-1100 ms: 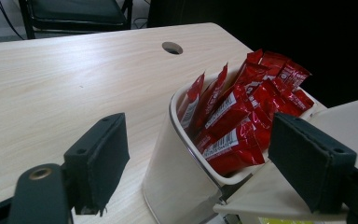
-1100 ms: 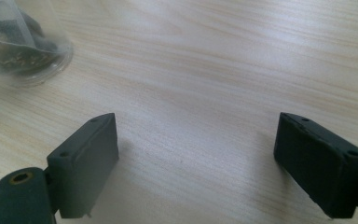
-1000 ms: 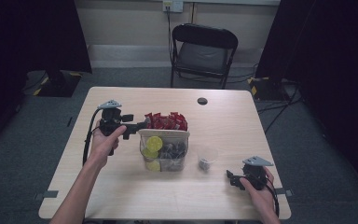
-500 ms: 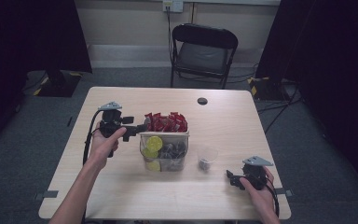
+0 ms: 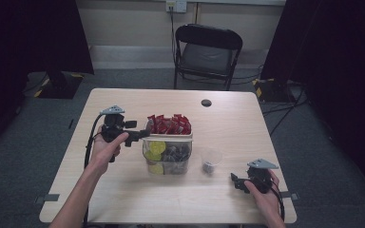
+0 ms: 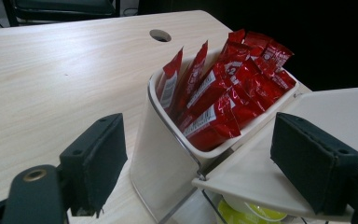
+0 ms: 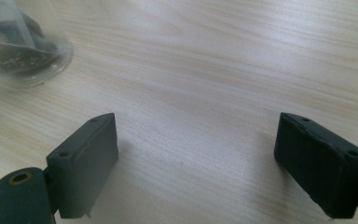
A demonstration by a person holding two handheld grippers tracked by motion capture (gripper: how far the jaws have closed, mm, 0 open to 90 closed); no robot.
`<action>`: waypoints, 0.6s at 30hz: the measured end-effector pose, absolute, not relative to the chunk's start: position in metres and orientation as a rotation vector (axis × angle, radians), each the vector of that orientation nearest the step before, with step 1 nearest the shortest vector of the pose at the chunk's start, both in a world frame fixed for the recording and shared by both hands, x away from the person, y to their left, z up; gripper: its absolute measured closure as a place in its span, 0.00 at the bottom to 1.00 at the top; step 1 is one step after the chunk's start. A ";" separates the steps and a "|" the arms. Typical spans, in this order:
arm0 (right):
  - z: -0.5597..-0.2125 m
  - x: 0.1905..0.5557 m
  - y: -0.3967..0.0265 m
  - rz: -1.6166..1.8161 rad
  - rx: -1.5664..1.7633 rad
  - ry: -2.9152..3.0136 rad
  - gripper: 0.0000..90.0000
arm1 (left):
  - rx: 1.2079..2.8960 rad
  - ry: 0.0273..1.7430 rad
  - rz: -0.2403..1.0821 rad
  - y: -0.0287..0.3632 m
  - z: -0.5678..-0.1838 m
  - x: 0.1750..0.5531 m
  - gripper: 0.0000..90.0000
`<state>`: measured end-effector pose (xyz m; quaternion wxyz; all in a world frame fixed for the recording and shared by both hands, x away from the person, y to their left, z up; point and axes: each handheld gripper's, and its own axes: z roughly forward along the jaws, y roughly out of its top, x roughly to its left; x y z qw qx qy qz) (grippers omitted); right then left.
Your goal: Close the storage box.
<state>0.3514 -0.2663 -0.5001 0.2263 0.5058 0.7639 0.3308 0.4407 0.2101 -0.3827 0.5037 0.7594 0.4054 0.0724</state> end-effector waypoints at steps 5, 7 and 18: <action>-0.500 0.351 -0.266 0.912 1.394 2.106 0.14 | 1.841 0.987 0.147 0.211 -0.389 0.440 0.19; -0.500 0.351 -0.266 0.912 1.395 2.105 0.14 | 1.850 0.989 0.143 0.210 -0.391 0.440 0.19; -0.500 0.352 -0.266 0.912 1.395 2.106 0.14 | 1.929 0.985 0.121 0.198 -0.407 0.436 0.19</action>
